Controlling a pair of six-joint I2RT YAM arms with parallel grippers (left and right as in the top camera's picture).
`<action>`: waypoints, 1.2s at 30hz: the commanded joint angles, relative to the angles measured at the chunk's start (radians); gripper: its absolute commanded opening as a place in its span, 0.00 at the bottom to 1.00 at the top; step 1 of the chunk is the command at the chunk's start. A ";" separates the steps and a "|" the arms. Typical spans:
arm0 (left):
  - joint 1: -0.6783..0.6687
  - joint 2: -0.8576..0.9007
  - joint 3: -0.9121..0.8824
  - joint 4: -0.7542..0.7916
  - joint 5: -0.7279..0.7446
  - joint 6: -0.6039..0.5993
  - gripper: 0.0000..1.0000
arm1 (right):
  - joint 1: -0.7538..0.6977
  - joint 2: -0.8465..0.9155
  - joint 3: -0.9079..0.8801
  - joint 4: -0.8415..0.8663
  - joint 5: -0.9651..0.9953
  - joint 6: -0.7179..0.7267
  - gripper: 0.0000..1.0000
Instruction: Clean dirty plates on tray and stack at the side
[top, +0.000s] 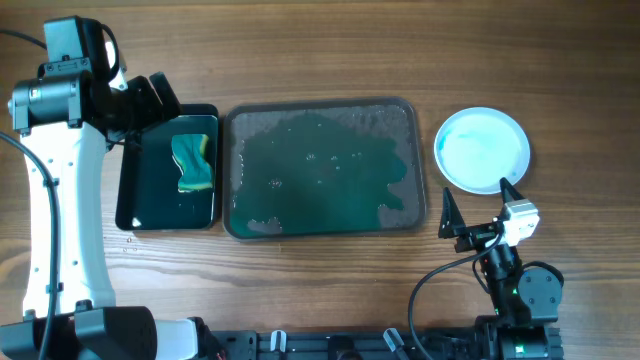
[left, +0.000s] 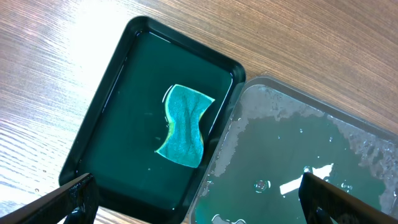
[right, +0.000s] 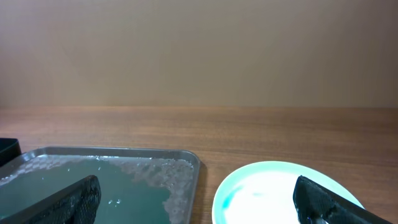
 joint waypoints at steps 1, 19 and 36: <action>0.000 0.003 0.004 0.000 0.012 -0.008 1.00 | 0.003 -0.011 -0.001 0.003 0.019 0.014 1.00; 0.000 -0.044 0.004 0.001 0.025 0.000 1.00 | 0.003 -0.011 -0.001 0.003 0.019 0.015 1.00; -0.071 -0.973 -0.879 0.761 0.196 0.208 1.00 | 0.003 -0.011 -0.001 0.003 0.019 0.015 1.00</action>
